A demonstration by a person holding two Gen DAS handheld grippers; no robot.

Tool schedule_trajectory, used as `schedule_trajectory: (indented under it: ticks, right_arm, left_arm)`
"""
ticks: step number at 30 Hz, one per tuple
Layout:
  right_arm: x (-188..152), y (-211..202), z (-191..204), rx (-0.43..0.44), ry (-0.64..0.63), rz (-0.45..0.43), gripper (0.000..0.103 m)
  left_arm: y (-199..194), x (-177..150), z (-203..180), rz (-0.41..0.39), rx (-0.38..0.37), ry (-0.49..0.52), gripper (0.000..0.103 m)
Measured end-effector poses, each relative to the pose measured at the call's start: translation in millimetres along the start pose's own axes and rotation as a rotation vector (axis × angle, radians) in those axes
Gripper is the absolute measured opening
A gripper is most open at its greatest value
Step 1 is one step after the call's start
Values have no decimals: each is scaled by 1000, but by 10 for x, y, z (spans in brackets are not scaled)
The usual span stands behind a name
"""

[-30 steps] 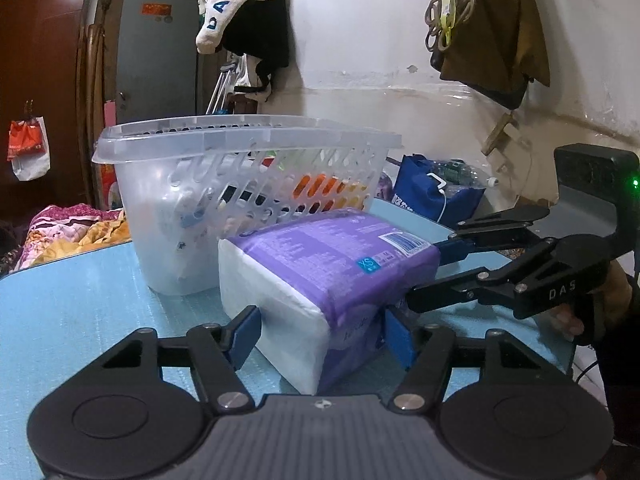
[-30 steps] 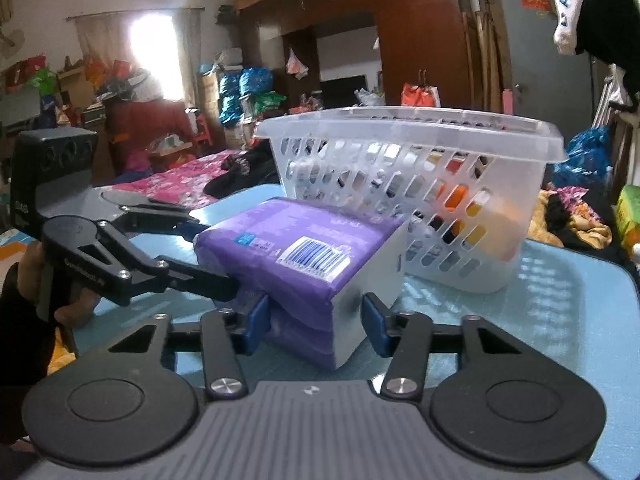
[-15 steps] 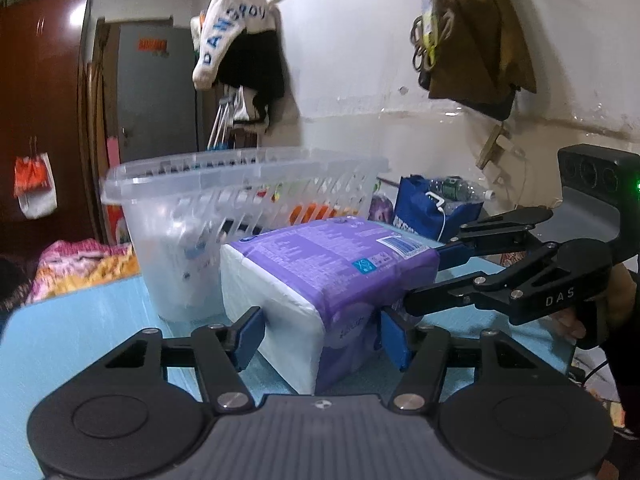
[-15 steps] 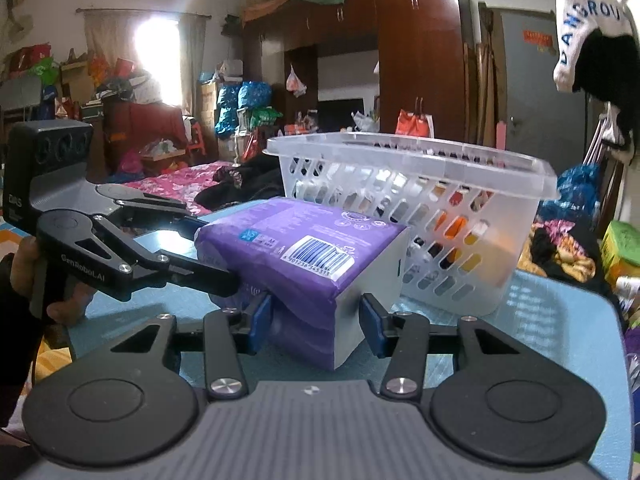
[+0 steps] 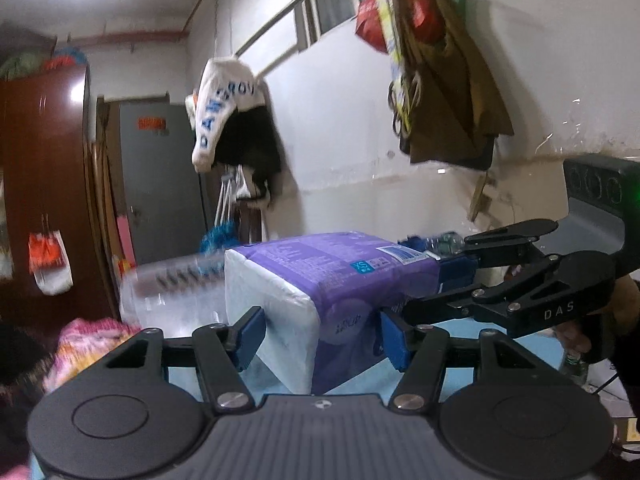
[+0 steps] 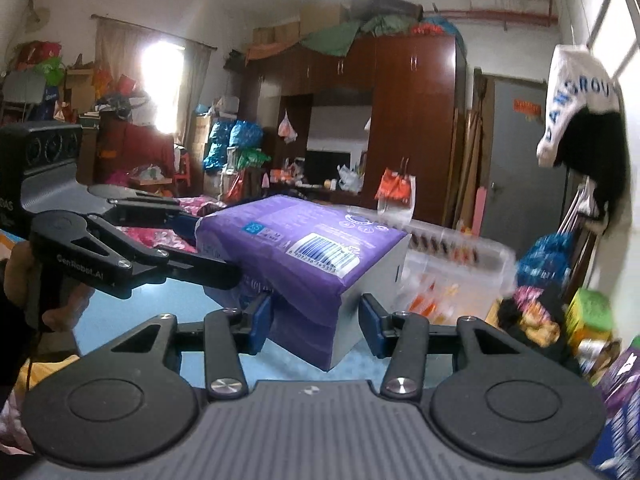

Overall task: Organize objects
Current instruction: 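Lift and carry the tissue pack with both tools over the white basket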

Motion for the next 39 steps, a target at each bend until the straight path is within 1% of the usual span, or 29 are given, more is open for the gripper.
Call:
schedule_trajectory:
  ticks: [3,6,8,10,13,16,23,25,30,36,38,39]
  right_arm:
    - [272,12,-134,-7,-9,-19,51]
    - [535,59,-232,-44,-52,-32,51]
    - [682,138,-302,-65,-74,-23,51]
    - [815,263,-396,-79,-87,-10,51]
    - [938,520,-548,-81,-70,20,51]
    - [957,804,-675,-80,-52,60,51]
    - [748,1293,-850,-61,-8,168,51]
    - [689,1313,-860,-66,-7,187,51]
    - [631,1350,-910,-74,-2,223,51]
    - [543,1311,-922,-78,25,262,51]
    - [517,1363,-940,-79,45,298,51]
    - [515,1403,-947,-83,54,325,51]
  left_arm:
    - [9,338,-8,-28,15,35,64]
    - [87,635,35,-36,17,44,64]
    - [189,828,96,-32,22,51,65]
    - [294,953,169,-29,25,44,65]
    - [533,1072,340,-16,39,18,64]
    - [769,1077,518,11,56,-13,64]
    - [1225,906,841,130,77,-56,64]
    - [1308,848,887,151,85,-60,64]
    - [1435,784,985,182,76,-90,64]
    - [1555,740,991,232,68,-101,65]
    - [1614,715,985,257,74,-93,65]
    - [1638,704,984,263,79,-93,70]
Point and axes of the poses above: each gripper's, at about its wrist camera, not at the fingertips, and y roughly the way its jaws point, z to its left, x to its top, the point moved 3 cm from there along y, roughly the way its jaws point, and after that the axes turned 2 degrees about -y, right-handed, at the moved point
